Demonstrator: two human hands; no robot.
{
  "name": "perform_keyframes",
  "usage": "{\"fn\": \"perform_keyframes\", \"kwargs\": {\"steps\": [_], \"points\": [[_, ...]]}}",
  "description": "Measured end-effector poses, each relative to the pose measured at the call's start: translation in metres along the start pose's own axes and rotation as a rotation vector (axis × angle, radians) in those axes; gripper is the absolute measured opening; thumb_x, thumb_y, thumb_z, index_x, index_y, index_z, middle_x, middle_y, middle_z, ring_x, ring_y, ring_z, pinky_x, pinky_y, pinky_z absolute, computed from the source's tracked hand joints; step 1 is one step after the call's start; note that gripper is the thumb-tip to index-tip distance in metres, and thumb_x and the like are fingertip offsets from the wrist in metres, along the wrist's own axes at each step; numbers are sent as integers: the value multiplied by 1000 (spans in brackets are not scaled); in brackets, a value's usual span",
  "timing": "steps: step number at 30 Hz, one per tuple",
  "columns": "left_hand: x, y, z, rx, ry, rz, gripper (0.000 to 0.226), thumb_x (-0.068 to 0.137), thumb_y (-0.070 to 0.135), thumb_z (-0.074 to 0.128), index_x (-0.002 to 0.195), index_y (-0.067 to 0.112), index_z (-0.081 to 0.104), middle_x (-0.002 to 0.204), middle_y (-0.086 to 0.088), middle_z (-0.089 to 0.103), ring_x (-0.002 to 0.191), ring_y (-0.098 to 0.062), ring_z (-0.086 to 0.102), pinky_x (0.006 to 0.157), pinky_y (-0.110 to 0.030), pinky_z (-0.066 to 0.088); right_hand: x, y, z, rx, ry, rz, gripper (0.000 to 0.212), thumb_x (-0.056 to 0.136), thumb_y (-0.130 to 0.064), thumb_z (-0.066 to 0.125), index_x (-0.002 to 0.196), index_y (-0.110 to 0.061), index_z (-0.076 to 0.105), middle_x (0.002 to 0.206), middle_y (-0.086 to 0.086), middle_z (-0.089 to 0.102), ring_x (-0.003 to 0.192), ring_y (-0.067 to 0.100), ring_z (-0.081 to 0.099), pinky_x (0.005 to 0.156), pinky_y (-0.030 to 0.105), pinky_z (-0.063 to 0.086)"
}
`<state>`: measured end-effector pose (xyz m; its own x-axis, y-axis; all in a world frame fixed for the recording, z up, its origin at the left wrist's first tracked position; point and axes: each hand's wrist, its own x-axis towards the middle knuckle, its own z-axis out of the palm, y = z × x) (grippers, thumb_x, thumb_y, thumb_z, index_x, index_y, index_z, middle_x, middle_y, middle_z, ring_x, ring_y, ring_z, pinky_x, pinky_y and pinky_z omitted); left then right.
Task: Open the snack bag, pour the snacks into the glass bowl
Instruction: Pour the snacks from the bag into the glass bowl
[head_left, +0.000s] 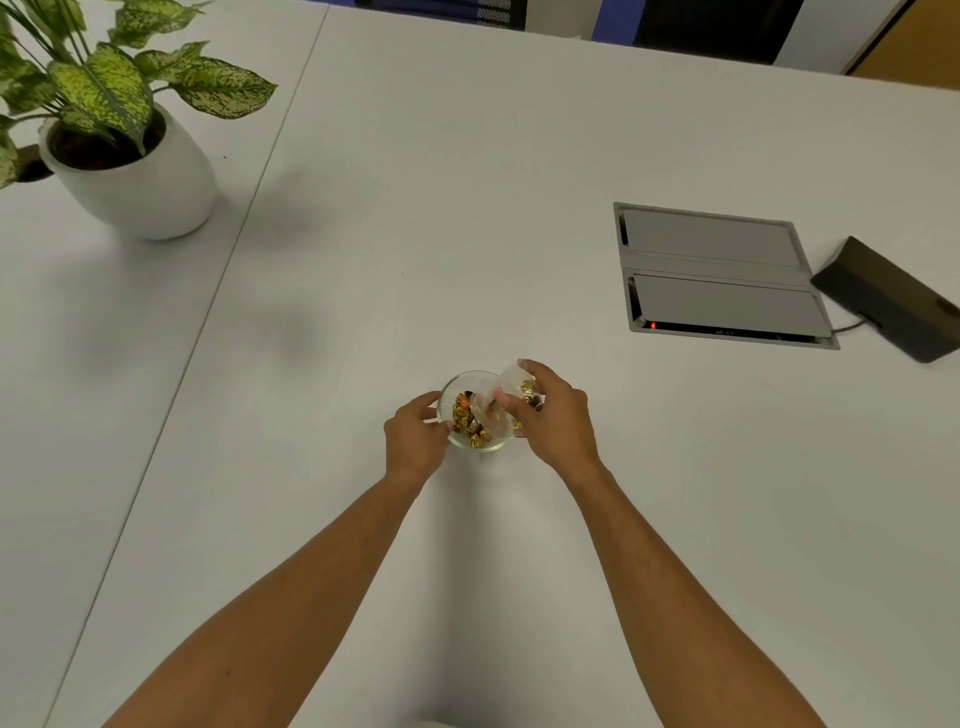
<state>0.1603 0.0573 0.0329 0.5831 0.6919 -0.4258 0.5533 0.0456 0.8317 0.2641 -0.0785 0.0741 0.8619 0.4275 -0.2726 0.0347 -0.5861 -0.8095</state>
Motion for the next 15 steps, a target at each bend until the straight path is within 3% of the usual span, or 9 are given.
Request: {"fn": "perform_keyframes", "kwargs": {"steps": [4,8,12,15], "points": [[2,-3,-1,-2,-3,3,43,83,0,68,122,16,66,109,-14,72,88,-19,66,78,-30,54,-1,-9,-3,70,-30,15,56,84,-27,76,135,-20,55,127,16,61,90,21,65,68,39,64],[3,-3,0,-57,-25,-14,43,82,-1,68,122,15,66,107,-17,71,93,-28,70,83,-47,60,0,-9,-6,73,-27,37,50,89,-19,71,136,-22,53,131,15,57,108,32,63,68,40,65],[3,-6,-2,-71,-35,-10,42,84,2,71,124,13,64,115,-17,69,97,-28,70,85,-47,60,-3,-7,-7,66,17,19,43,95,-12,62,135,-23,52,133,15,58,115,32,61,73,45,64],[1,-7,-1,-14,16,24,38,86,10,71,123,9,63,123,-12,65,103,-26,67,90,-34,53,-8,-5,-8,148,53,23,40,95,-8,61,132,-21,54,127,13,60,101,26,64,56,25,62]]}}
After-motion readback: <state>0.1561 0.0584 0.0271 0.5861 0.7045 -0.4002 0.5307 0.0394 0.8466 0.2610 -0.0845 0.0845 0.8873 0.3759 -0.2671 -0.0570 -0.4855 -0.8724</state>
